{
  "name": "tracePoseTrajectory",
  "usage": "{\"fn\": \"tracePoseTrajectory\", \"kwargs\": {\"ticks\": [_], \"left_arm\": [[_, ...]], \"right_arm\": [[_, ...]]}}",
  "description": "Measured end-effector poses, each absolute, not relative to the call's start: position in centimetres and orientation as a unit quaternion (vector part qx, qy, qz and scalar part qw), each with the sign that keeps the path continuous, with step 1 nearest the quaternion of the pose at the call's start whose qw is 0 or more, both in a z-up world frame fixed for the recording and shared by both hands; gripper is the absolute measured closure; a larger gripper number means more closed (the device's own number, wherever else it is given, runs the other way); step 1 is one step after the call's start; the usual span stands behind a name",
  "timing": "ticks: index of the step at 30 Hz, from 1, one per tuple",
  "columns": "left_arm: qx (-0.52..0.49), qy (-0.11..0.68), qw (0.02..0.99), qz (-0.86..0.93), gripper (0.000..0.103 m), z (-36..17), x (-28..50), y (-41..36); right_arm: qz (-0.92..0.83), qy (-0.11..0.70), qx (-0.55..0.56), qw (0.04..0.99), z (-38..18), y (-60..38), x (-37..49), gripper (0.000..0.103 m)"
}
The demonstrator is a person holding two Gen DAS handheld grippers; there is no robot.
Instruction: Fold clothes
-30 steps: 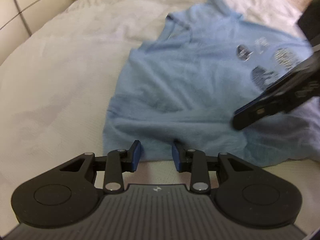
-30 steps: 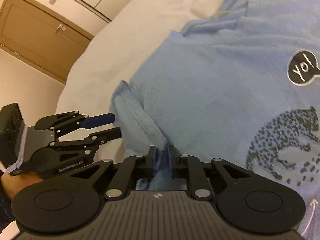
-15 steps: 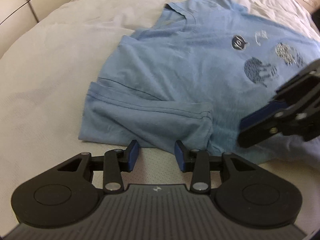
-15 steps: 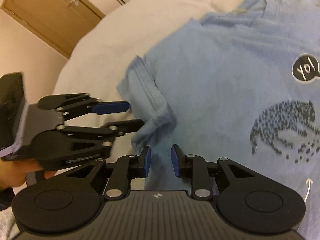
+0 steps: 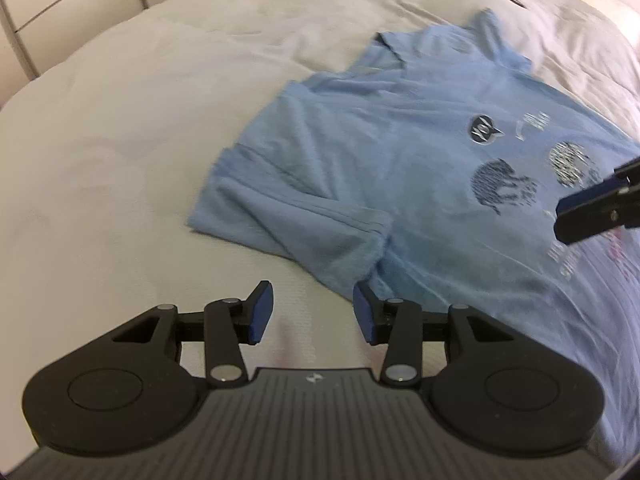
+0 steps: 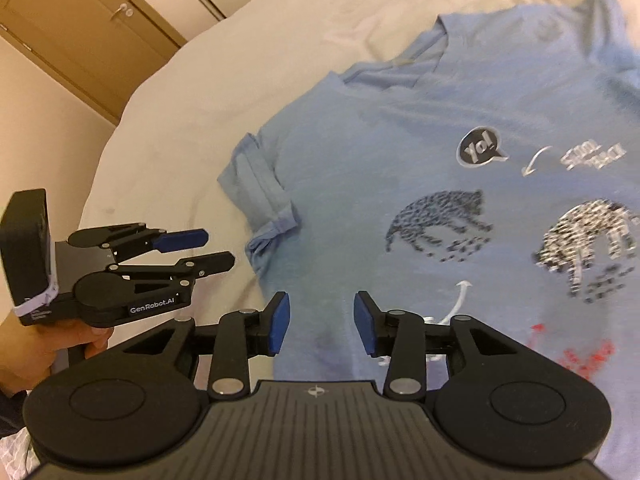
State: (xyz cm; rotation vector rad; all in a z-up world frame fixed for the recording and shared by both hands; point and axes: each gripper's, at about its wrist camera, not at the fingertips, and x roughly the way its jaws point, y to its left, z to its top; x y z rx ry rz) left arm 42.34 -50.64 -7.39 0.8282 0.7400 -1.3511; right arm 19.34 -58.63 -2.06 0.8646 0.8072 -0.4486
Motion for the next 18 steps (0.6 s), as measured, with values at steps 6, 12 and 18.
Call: {"fn": "tracePoseTrajectory", "kwargs": {"ticks": [6,12,18], "left_arm": [[0.364,0.308,0.66,-0.581,0.06,-6.7,40.6,-50.0],[0.457,0.2,0.636,-0.589,0.062,-9.2,35.2,-52.6],[0.536,0.105,0.633,-0.549,0.102,-13.3,31.9,-54.6]], "right_arm": [[-0.189,0.374,0.377,0.826,-1.6,-61.7,21.2,0.062],[-0.146,0.401,0.315,0.847,-0.4,-64.6,24.7,0.062],[-0.091,0.431,0.257,0.86,-1.1,-68.3,29.9,0.06]]}}
